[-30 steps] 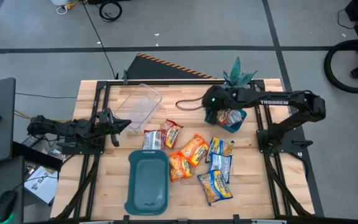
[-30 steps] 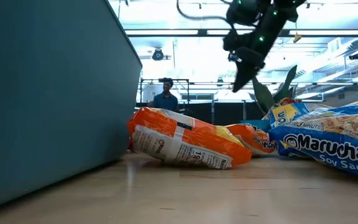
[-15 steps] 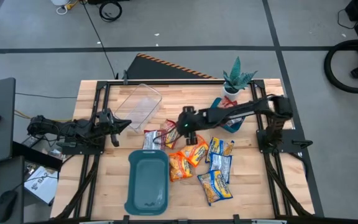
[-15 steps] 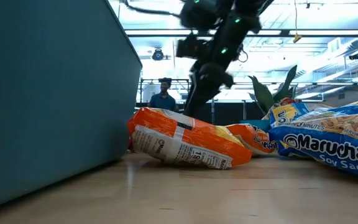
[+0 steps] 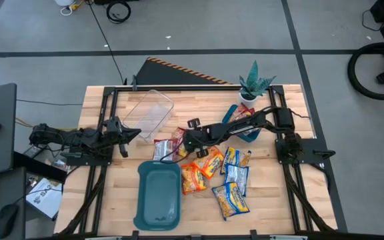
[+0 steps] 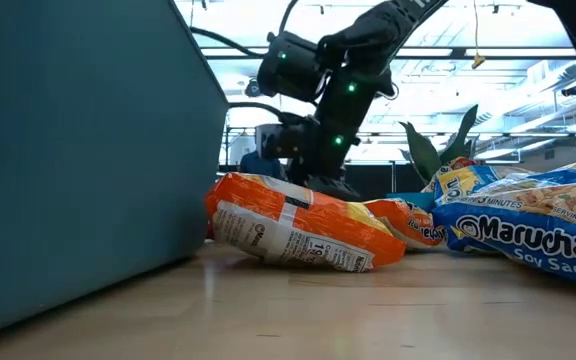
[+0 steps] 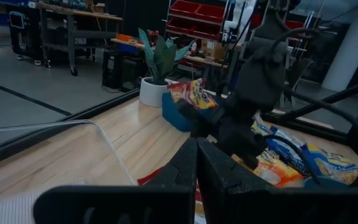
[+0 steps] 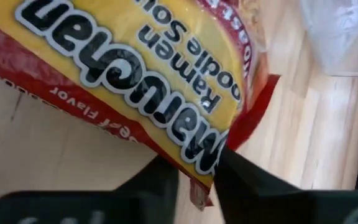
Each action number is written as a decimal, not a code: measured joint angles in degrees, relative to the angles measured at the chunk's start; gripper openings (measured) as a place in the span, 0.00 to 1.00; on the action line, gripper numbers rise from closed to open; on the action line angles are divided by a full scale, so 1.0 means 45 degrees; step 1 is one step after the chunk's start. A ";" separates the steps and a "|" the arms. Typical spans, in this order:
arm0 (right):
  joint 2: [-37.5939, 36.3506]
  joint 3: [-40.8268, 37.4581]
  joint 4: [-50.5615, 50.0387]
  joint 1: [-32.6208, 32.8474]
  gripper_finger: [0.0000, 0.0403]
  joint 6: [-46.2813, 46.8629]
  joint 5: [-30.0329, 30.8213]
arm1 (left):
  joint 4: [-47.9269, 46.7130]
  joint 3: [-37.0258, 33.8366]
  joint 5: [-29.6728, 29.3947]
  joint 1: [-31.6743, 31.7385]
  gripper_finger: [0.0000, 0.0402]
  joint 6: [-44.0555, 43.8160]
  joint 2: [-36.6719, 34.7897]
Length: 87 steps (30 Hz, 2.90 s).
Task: Sort Maruchan noodles
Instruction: Put the red noodle pack into the small blue bin
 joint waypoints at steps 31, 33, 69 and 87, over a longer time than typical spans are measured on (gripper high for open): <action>-0.8177 -0.0681 -0.8689 -0.0956 0.02 0.6862 0.2871 | -0.0142 0.0000 0.0000 0.0000 0.03 -0.0005 0.0000; -0.8690 -0.1269 -0.8594 -0.1294 0.03 0.7082 0.2872 | -0.0141 0.0000 0.0000 0.0000 0.03 -0.0005 0.0000; -1.0200 -0.3797 -0.8313 -0.5140 0.32 0.6509 -0.1336 | -0.0146 0.0000 0.0521 -0.0002 0.03 -0.0332 0.0000; -1.0032 -0.3609 -0.0163 -0.2116 0.37 0.4975 -0.3038 | -0.0809 0.0000 0.1289 0.0000 0.03 -0.1377 0.0000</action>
